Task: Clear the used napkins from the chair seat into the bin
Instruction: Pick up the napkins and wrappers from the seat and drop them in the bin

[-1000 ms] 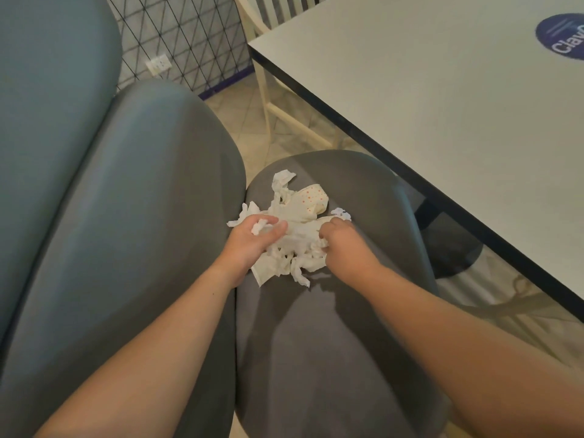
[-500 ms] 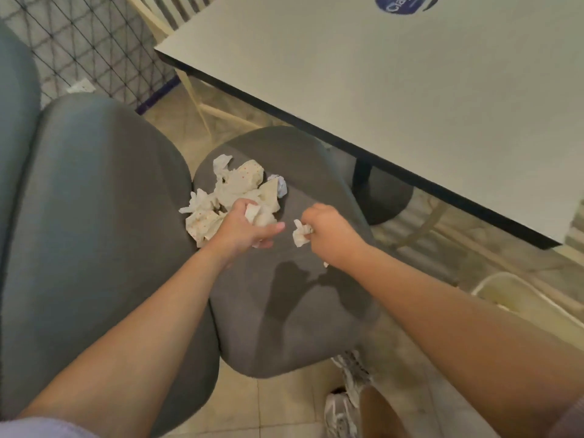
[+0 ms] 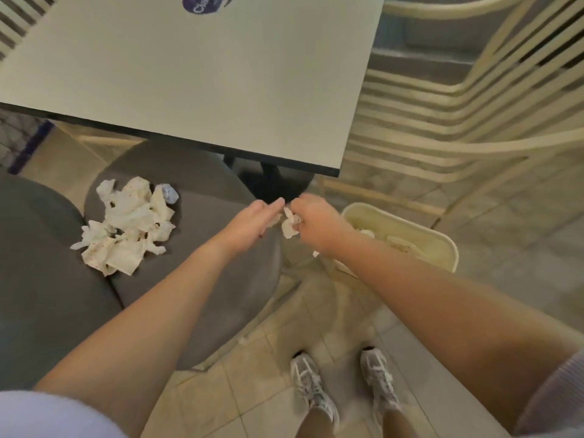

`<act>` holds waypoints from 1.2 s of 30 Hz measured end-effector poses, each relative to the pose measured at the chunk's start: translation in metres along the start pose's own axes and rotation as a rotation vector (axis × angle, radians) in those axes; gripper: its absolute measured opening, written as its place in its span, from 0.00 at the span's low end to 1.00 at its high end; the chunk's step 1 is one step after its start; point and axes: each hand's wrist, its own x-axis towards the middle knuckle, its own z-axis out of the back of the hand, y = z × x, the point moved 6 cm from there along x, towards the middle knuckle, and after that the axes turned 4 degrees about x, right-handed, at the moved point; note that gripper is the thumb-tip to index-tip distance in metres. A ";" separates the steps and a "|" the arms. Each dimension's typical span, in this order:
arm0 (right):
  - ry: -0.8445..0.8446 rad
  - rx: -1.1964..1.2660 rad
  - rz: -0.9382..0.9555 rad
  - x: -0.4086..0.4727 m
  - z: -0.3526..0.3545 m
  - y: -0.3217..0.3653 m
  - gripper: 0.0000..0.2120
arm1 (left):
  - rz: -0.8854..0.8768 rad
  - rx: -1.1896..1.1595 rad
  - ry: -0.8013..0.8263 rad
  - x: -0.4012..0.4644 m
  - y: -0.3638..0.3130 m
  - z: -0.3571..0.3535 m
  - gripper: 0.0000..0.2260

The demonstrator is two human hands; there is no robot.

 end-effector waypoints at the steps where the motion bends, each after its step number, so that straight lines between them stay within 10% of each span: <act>1: -0.005 0.013 -0.018 -0.011 0.006 -0.016 0.09 | 0.017 -0.083 0.035 0.001 -0.008 -0.017 0.20; 7: -0.019 0.054 -0.174 -0.074 0.023 -0.120 0.17 | -0.061 0.216 -0.057 0.020 -0.061 -0.119 0.04; 18: 0.066 0.170 -0.347 -0.114 -0.011 -0.237 0.21 | -0.387 0.486 0.039 0.059 -0.073 -0.234 0.19; 36: 0.106 0.021 -0.003 -0.022 -0.027 -0.091 0.15 | -0.207 0.454 -0.318 0.015 0.010 -0.076 0.14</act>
